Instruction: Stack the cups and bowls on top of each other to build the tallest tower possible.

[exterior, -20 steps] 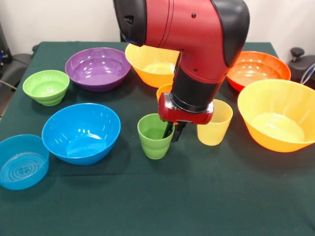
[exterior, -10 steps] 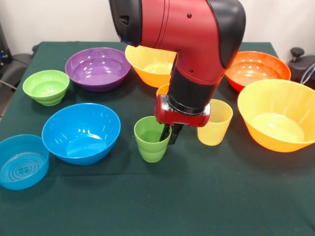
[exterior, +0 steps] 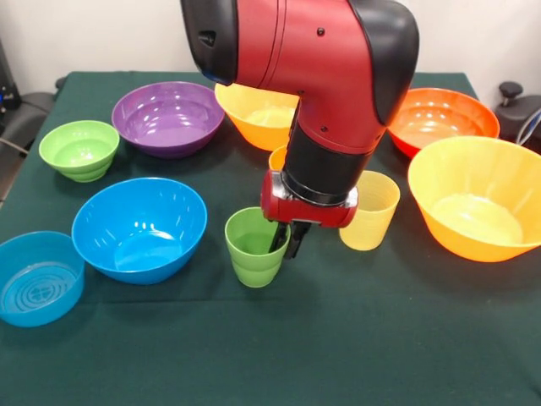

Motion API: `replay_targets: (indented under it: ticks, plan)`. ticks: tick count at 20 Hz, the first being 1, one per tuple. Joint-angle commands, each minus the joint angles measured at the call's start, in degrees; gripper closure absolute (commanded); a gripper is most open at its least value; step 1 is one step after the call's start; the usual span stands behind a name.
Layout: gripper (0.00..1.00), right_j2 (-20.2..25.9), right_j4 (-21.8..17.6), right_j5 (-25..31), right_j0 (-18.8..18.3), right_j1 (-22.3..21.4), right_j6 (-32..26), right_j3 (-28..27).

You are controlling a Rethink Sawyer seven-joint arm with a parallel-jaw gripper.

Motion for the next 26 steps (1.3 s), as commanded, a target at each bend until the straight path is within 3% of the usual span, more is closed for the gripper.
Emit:
replay_targets:
  ticks: [1, 17, 26]
  plan:
    - [1.00, 4.8, 1.0, -3.2, -0.4, 6.3, 4.5, -1.5]
    - [1.00, 3.7, 3.0, -7.3, 0.5, 3.6, 7.6, 5.8]
    - [1.00, 2.9, 4.8, -6.3, 1.9, 3.5, 9.3, 5.8]
